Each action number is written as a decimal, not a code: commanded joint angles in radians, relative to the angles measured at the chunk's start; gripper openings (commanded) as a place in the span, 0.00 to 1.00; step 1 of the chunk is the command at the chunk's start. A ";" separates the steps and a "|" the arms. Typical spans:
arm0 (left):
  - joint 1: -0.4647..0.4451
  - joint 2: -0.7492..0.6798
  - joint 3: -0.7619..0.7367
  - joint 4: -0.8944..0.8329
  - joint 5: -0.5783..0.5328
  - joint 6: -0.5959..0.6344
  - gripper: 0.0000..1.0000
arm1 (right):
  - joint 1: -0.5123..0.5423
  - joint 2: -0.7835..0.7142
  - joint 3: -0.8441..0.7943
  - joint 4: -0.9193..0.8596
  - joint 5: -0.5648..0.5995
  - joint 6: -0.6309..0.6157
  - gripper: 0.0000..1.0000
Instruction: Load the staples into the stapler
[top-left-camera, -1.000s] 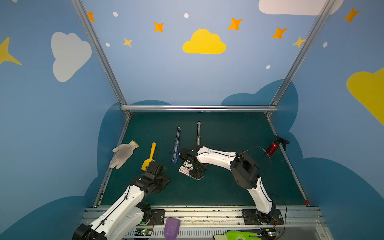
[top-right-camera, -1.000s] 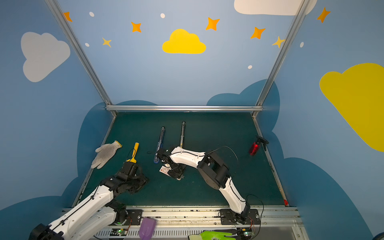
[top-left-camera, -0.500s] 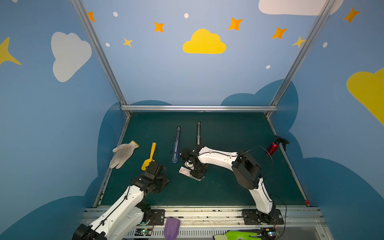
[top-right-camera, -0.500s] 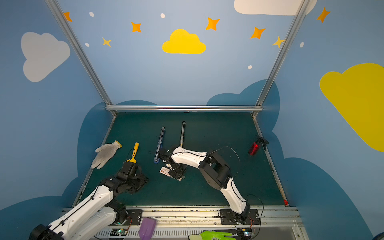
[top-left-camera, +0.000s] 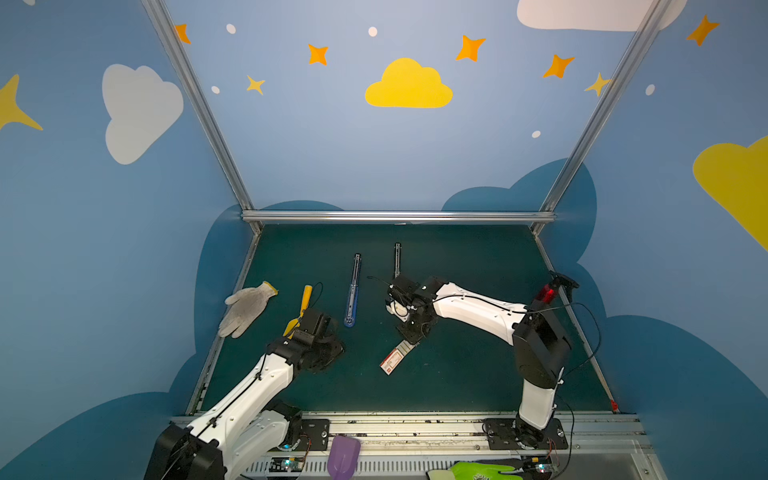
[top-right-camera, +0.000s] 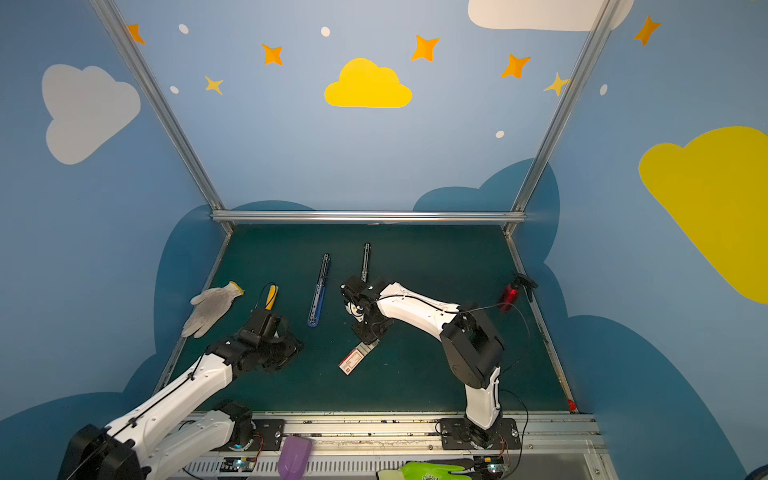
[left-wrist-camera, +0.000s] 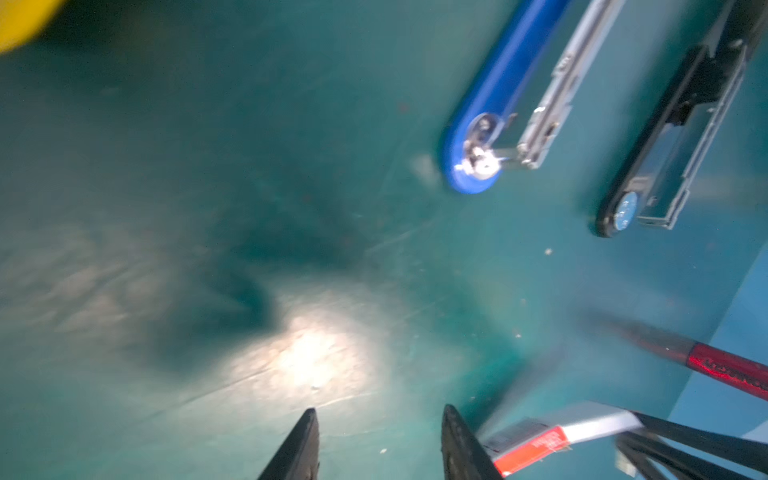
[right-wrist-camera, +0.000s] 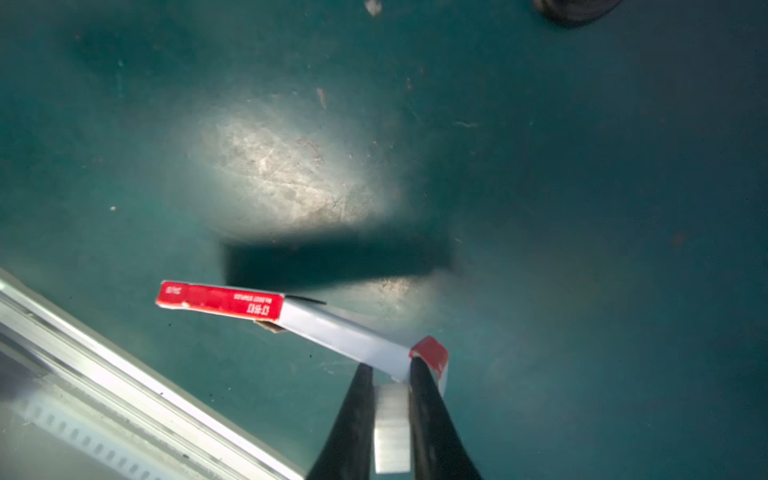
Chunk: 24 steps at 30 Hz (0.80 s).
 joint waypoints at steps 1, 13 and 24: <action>0.004 0.048 0.050 0.024 0.055 0.049 0.49 | -0.004 0.023 -0.006 0.031 -0.052 0.014 0.18; -0.062 0.195 0.107 0.129 0.212 0.108 0.49 | -0.036 0.116 0.056 -0.010 -0.059 0.036 0.18; -0.156 0.322 0.151 0.122 0.221 0.150 0.49 | -0.039 0.140 0.051 0.003 0.051 0.063 0.20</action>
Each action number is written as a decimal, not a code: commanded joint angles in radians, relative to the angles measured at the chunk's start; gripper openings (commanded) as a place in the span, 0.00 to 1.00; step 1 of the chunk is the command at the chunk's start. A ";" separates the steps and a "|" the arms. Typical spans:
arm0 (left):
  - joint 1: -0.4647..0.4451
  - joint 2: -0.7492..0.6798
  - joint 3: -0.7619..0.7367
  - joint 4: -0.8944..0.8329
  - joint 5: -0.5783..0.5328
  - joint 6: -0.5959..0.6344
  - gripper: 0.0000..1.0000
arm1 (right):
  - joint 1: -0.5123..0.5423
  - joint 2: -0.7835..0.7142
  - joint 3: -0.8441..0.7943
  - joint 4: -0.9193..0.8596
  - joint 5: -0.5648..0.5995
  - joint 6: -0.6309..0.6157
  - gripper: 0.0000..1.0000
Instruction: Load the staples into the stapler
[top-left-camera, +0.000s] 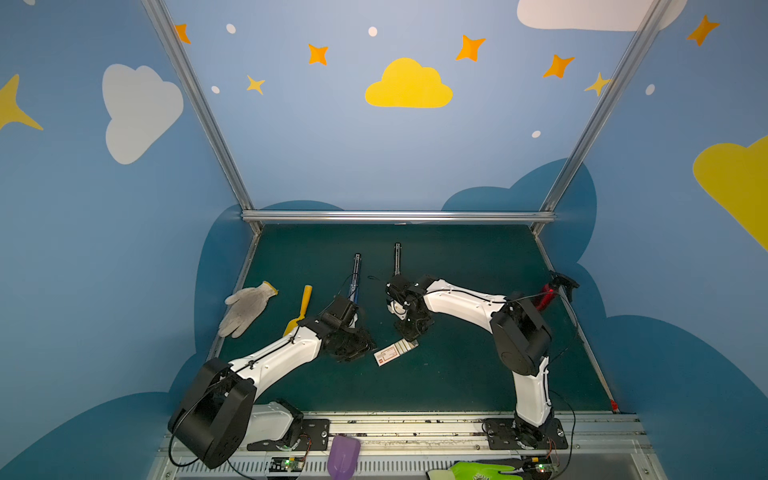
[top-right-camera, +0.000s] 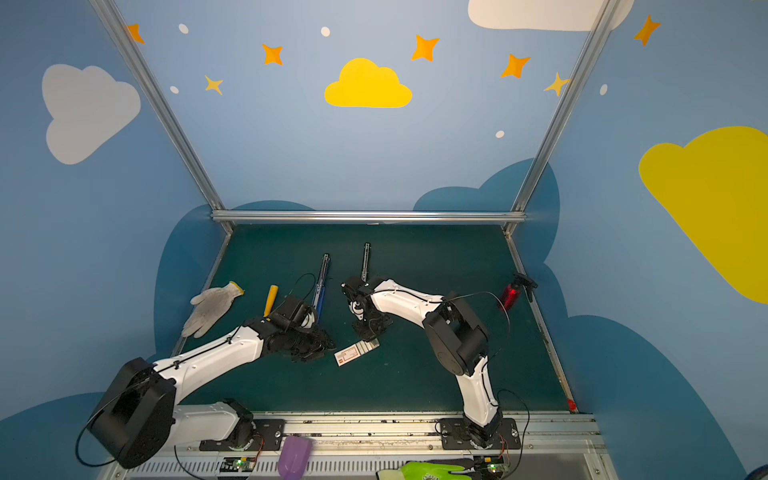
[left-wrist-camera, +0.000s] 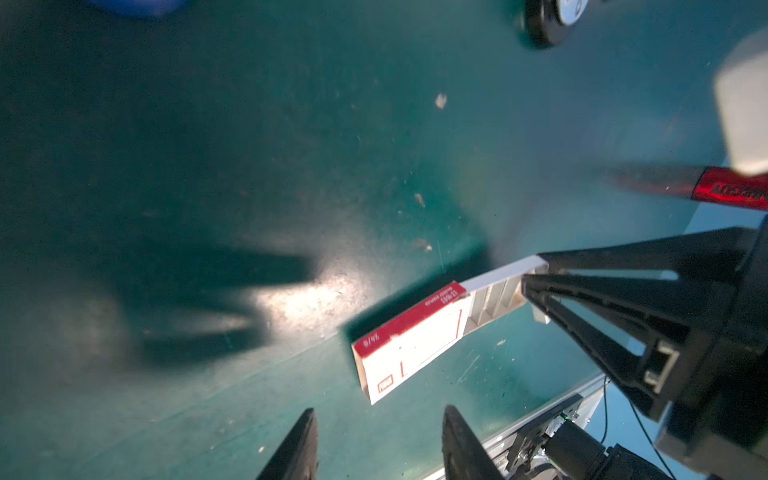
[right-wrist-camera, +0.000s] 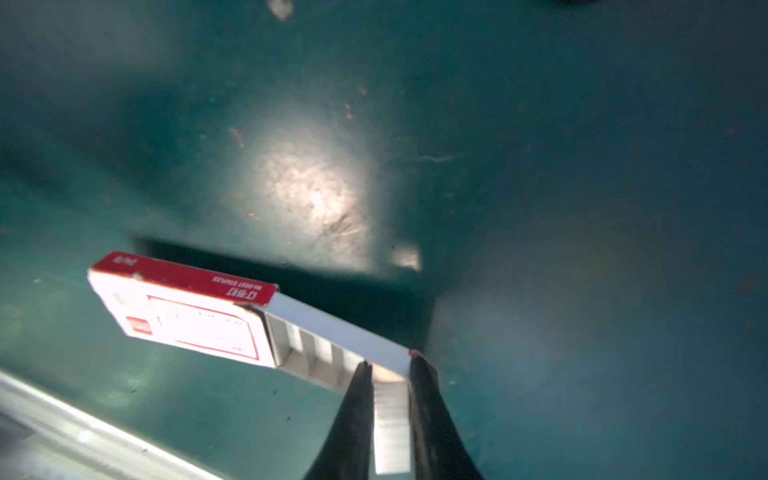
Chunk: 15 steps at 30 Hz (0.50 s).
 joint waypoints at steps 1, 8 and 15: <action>-0.005 0.010 0.015 0.001 0.000 0.022 0.49 | -0.001 0.012 -0.006 0.003 0.052 0.025 0.20; -0.008 0.002 -0.002 -0.003 -0.013 0.017 0.49 | 0.001 0.030 -0.005 0.015 0.071 0.049 0.21; -0.008 -0.008 -0.020 0.008 -0.021 0.008 0.49 | 0.004 0.022 -0.018 0.013 0.060 0.055 0.25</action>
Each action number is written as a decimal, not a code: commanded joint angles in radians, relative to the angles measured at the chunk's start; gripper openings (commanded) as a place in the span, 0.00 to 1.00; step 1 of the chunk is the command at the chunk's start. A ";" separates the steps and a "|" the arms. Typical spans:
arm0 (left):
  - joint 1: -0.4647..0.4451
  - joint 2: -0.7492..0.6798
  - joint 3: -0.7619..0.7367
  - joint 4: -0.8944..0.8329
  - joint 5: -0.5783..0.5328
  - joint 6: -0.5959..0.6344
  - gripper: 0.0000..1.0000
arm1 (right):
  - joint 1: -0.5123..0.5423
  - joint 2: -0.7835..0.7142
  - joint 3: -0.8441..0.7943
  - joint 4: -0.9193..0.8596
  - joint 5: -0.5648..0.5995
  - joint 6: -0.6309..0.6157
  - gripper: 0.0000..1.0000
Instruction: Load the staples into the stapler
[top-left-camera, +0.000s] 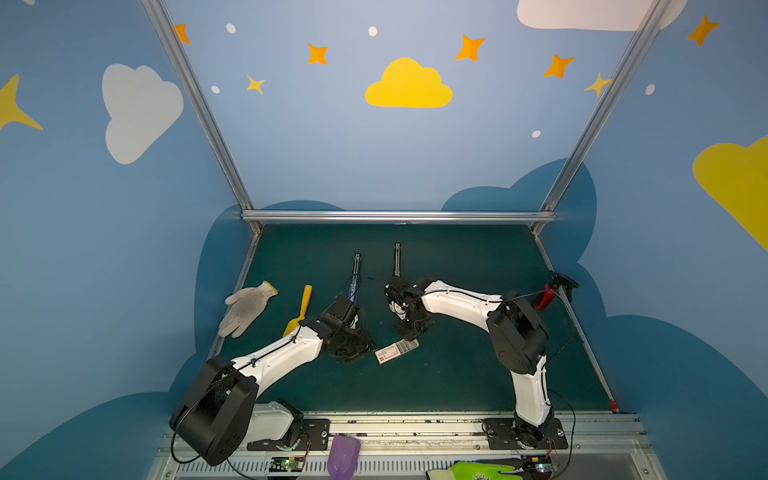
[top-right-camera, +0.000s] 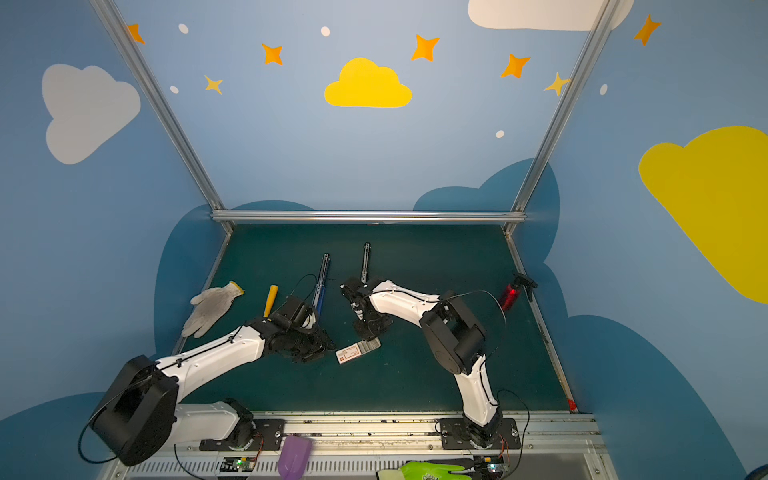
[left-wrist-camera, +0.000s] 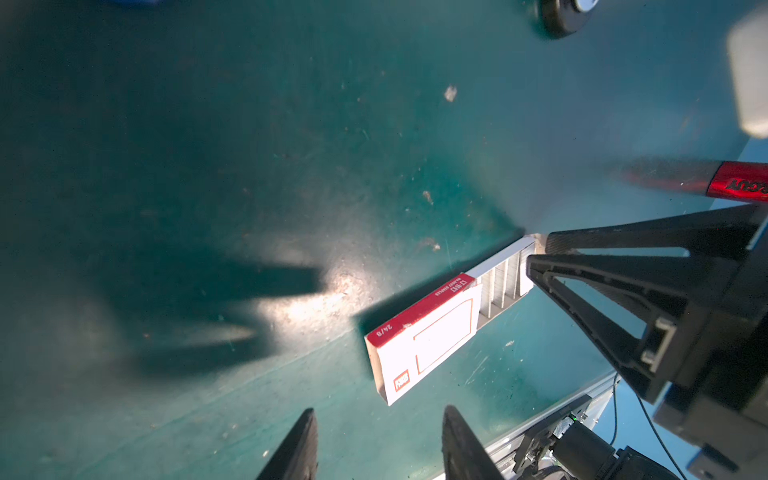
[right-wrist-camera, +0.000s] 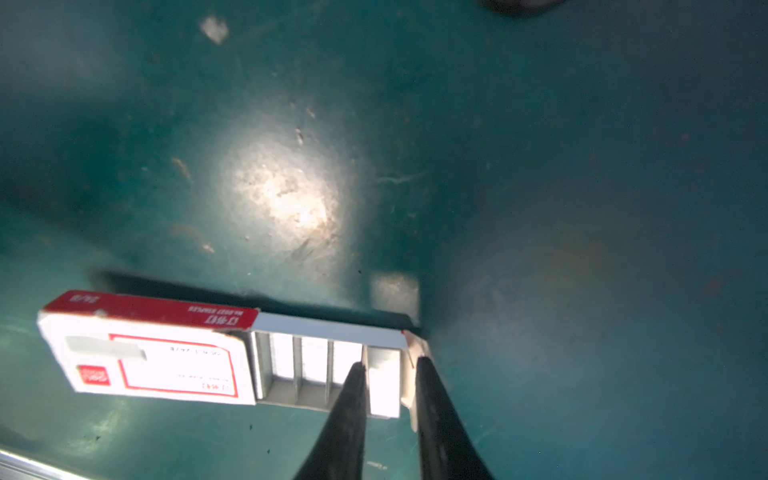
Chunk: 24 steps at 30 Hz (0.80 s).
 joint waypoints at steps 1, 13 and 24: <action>-0.002 -0.013 -0.013 0.005 -0.012 0.005 0.49 | 0.003 -0.003 -0.018 -0.004 0.009 0.017 0.25; -0.002 -0.024 -0.033 0.012 -0.016 -0.008 0.49 | 0.008 0.013 -0.028 -0.002 0.019 0.026 0.24; -0.002 -0.017 -0.039 0.021 -0.013 -0.012 0.48 | 0.029 0.034 -0.001 -0.027 0.090 0.054 0.22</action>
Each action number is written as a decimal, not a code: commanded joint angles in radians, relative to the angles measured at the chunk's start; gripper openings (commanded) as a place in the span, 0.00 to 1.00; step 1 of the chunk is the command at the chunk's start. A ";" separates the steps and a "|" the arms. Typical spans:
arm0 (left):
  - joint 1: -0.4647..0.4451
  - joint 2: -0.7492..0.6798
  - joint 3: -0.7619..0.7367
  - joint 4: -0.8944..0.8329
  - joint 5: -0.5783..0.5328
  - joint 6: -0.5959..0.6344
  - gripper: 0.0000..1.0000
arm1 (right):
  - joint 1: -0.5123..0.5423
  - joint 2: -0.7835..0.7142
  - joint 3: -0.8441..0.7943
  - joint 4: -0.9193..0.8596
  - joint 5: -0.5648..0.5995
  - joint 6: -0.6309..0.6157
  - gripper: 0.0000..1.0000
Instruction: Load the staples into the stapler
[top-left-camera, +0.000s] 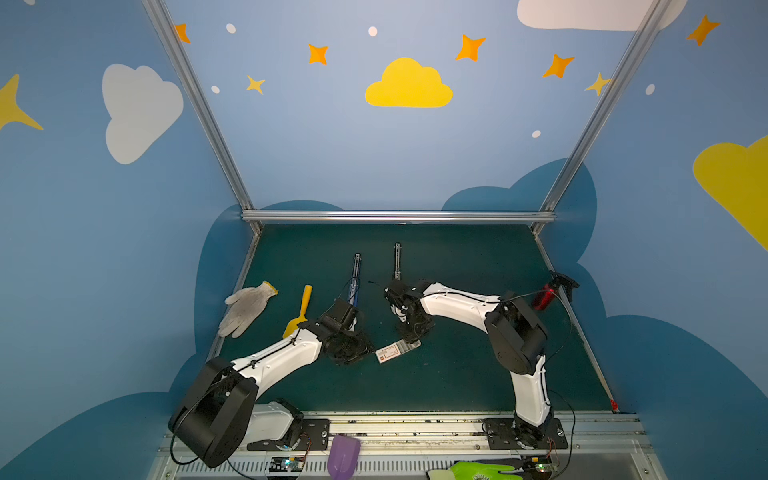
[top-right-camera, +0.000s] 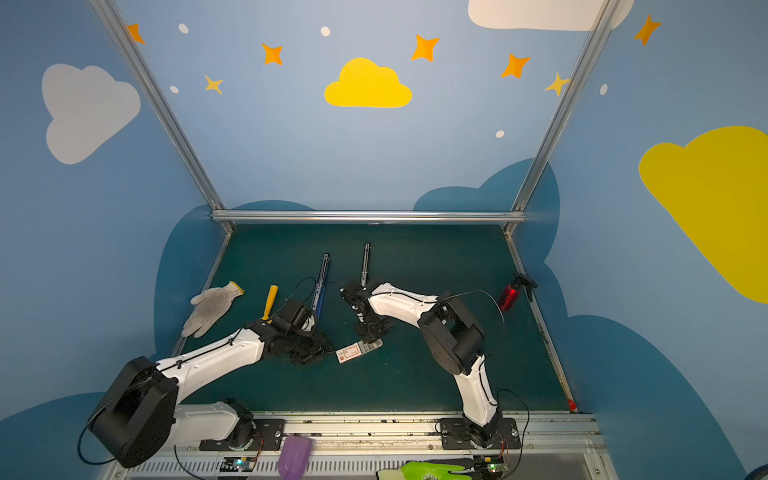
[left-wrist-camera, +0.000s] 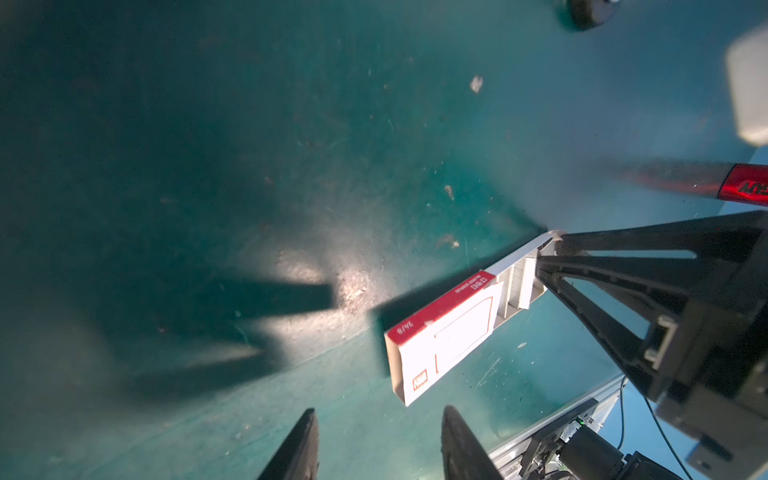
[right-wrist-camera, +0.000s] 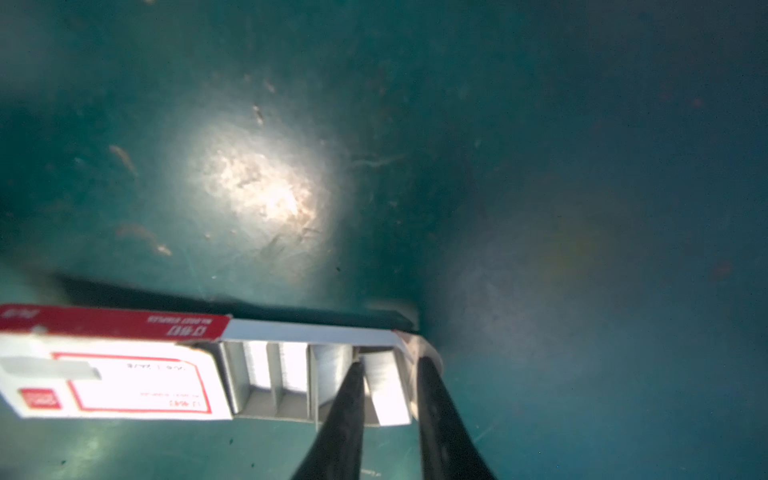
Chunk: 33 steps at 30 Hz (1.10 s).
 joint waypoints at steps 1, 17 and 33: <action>-0.002 -0.009 -0.010 0.003 -0.008 -0.004 0.48 | 0.011 0.027 0.021 -0.026 0.034 0.020 0.22; -0.002 -0.013 -0.013 -0.001 -0.010 -0.002 0.48 | 0.019 -0.023 0.033 -0.056 0.049 0.027 0.17; -0.002 0.001 0.033 -0.011 -0.014 0.011 0.48 | -0.024 -0.145 -0.021 -0.046 -0.105 0.000 0.18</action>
